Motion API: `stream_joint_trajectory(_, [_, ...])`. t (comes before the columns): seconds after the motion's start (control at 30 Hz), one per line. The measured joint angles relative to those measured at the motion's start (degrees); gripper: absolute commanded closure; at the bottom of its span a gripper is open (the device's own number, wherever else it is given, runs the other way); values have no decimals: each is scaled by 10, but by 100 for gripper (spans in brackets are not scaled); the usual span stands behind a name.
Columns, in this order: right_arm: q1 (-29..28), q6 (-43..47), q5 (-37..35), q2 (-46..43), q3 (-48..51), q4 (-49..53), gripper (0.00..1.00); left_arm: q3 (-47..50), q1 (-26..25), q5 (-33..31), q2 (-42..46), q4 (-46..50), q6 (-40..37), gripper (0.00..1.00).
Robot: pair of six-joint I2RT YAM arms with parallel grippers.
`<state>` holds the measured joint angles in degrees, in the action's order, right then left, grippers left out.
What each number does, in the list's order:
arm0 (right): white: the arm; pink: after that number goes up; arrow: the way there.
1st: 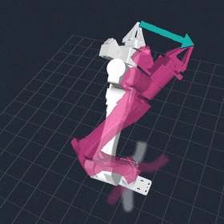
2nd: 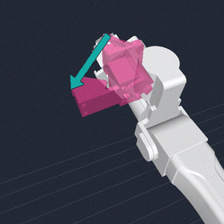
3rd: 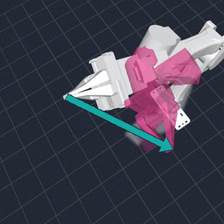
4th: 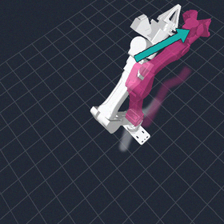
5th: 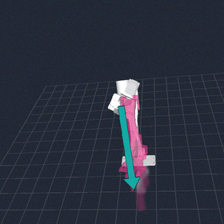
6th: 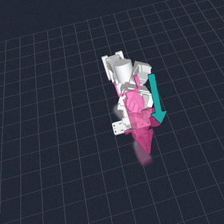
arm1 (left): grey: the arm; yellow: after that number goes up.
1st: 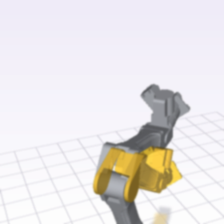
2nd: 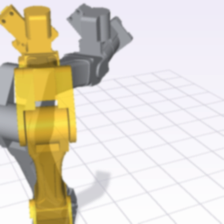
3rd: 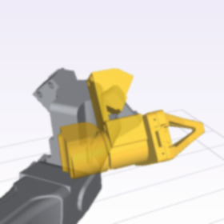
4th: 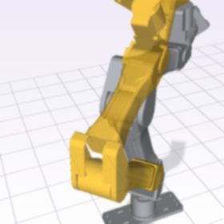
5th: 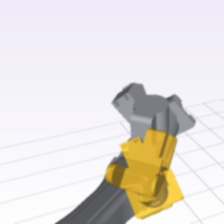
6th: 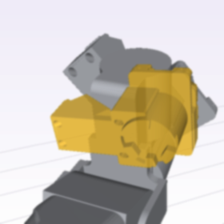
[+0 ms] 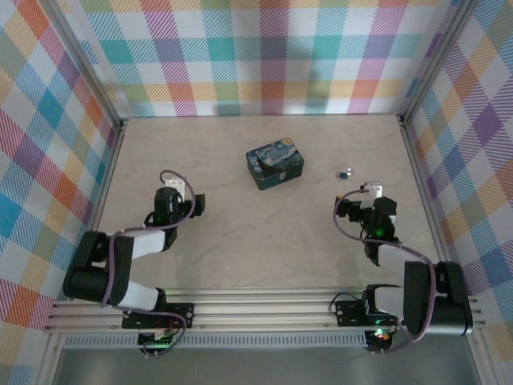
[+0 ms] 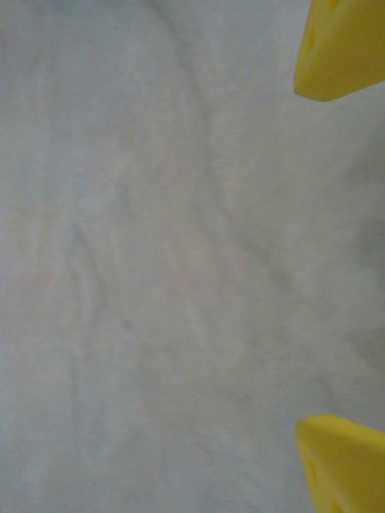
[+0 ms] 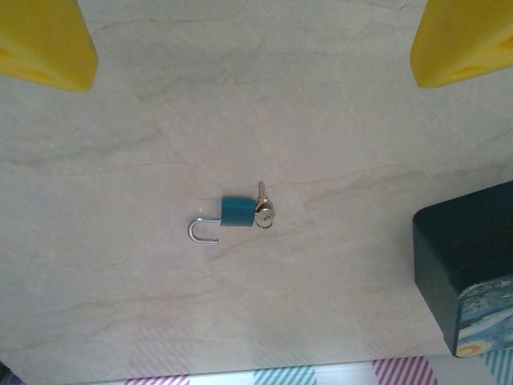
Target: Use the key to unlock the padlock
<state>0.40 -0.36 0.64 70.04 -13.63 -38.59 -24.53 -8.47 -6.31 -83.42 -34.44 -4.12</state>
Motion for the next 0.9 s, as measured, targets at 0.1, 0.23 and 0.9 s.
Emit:
stream_joint_trajectory(0.1, [0, -1, -2, 34, -2, -40, 0, -3, 24, 9, -33, -47, 5, 0])
stream_joint_trajectory(0.23, [0, -4, -2, 94, -6, -111, 0, 1, 44, 14, -59, -74, 13, 0])
stream_joint_trajectory(0.9, [-1, -7, -13, 183, -93, -100, 0, 1, 46, 33, -62, -93, 17, 0])
